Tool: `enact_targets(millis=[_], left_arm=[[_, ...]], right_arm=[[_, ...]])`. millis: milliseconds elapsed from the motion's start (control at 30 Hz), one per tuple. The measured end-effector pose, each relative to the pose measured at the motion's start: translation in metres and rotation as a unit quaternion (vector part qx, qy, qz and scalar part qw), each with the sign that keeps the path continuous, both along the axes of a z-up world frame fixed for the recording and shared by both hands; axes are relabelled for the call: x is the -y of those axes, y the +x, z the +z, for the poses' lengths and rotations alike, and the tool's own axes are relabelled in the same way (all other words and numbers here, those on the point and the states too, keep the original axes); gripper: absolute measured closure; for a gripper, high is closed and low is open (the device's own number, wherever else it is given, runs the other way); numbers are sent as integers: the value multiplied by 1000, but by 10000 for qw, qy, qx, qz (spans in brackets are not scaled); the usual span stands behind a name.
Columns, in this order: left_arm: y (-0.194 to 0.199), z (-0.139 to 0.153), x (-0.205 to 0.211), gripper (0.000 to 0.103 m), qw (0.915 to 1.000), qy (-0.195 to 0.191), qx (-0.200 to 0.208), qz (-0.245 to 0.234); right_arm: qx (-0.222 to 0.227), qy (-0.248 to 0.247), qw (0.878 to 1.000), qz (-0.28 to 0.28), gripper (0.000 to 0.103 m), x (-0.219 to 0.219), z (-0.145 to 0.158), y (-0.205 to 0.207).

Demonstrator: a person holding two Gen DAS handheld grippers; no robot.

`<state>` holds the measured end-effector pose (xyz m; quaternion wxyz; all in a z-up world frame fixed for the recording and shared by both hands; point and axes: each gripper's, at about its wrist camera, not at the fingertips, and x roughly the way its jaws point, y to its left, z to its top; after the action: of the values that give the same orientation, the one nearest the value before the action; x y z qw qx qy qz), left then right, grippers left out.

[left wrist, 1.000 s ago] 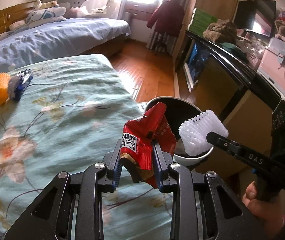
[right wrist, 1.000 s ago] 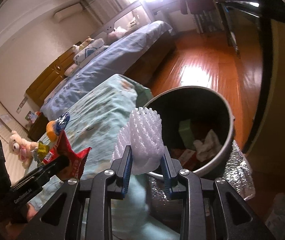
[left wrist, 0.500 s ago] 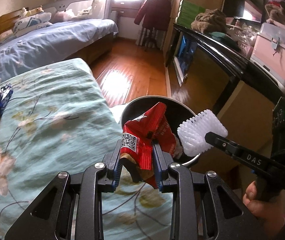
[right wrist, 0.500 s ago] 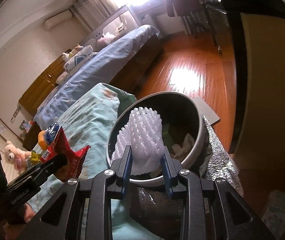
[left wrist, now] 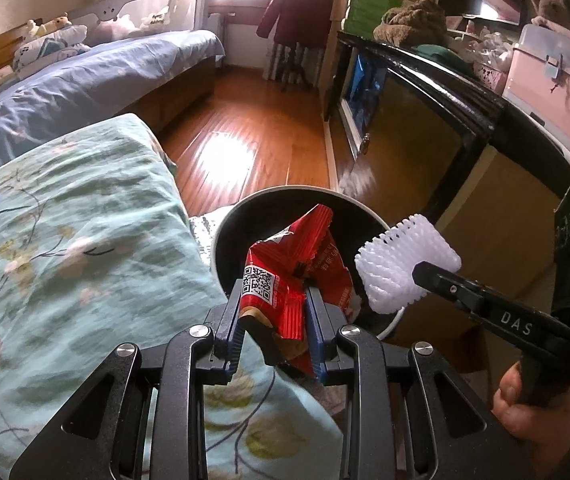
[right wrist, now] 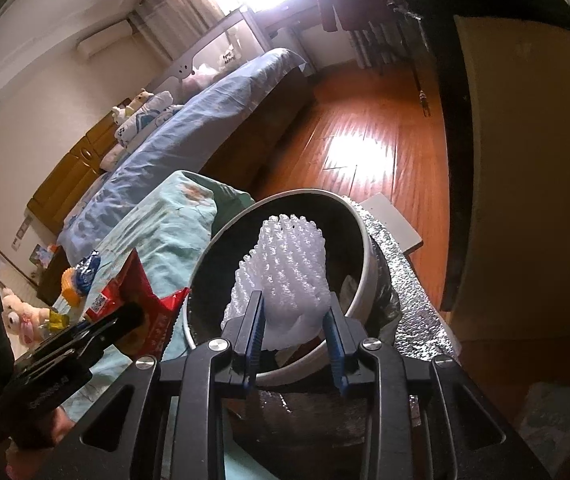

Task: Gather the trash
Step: 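Open both tools to drop the wrapper and sponge into the bin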

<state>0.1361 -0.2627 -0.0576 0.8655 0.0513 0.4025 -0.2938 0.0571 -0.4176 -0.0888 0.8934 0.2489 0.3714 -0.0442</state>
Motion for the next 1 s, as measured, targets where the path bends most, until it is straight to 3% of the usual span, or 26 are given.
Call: enact_targets(millis=[467, 700, 1000], left_arm=[[14, -10, 14, 72, 9998, 107, -128, -64], [16, -12, 14, 41, 9997, 77, -214, 7], [9, -9, -5, 41, 9996, -67, -213, 144]], right_arm=[[-158, -63, 9999, -18, 71, 10, -6, 22], [-223, 99, 9997, -39, 47, 16, -11, 28], [-133, 194, 9997, -61, 35, 13, -7, 21]])
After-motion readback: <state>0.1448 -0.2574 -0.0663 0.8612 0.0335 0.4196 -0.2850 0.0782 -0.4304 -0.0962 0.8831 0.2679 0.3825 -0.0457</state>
